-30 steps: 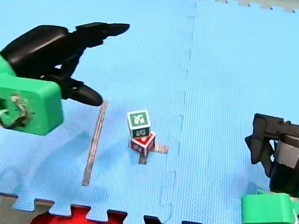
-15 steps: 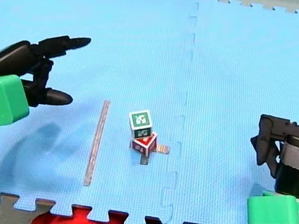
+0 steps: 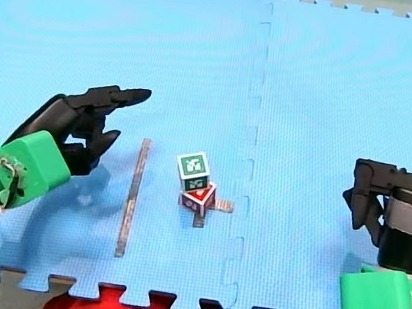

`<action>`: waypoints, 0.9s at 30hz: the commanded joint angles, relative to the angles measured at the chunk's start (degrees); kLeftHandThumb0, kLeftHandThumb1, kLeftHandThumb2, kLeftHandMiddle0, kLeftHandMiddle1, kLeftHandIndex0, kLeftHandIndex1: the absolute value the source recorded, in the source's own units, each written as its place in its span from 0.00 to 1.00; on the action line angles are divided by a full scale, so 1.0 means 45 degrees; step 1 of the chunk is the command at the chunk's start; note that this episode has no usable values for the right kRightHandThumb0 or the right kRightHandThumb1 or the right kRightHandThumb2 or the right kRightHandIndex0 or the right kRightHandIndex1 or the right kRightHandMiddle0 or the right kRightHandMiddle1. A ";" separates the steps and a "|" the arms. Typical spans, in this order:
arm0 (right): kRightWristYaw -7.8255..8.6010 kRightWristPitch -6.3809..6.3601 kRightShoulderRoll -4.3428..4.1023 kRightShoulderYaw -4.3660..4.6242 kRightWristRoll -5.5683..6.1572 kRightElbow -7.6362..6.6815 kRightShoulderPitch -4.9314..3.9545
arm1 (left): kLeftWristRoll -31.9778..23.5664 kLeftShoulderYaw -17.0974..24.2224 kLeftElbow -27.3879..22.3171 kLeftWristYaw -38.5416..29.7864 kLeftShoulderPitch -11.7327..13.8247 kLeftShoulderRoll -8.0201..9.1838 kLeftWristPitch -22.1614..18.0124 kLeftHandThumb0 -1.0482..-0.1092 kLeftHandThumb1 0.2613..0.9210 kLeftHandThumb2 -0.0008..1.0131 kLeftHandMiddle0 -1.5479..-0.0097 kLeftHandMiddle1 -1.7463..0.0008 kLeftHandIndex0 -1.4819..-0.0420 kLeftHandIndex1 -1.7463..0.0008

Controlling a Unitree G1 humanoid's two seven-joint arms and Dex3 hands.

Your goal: Stack cube left

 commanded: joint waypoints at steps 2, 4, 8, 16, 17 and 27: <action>0.0142 -0.0183 -0.0217 -0.0087 0.0294 -0.0030 -0.0002 | -0.0877 0.0588 0.0799 -0.0603 0.0135 -0.0703 -0.0266 0.00 1.00 0.82 0.60 0.73 0.76 1.00; 0.0218 -0.0205 -0.0215 -0.0077 0.0356 -0.0020 0.0004 | -0.1403 0.0890 0.0911 -0.1365 0.0113 -0.0853 -0.0293 0.00 1.00 0.83 0.61 0.87 0.77 1.00; 0.0361 -0.0252 -0.0216 -0.0067 0.0461 -0.0028 0.0037 | -0.1727 0.1202 0.1020 -0.1840 0.0106 -0.0975 -0.0365 0.00 1.00 0.83 0.66 0.95 0.80 1.00; 0.0681 -0.0326 -0.0243 -0.0099 0.0645 -0.0051 0.0130 | -0.1848 0.1645 0.1280 -0.1811 0.0122 -0.0923 -0.0385 0.00 1.00 0.82 0.68 0.98 0.82 1.00; 0.0710 -0.0353 -0.0253 -0.0109 0.0665 -0.0035 0.0139 | -0.1862 0.1690 0.1300 -0.1830 0.0112 -0.0933 -0.0392 0.00 1.00 0.81 0.68 0.98 0.82 1.00; 0.0988 -0.0495 -0.0370 -0.0193 0.0856 0.0109 0.0202 | -0.1947 0.1907 0.1289 -0.2287 0.0081 -0.1025 -0.0680 0.00 1.00 0.81 0.71 1.00 0.83 1.00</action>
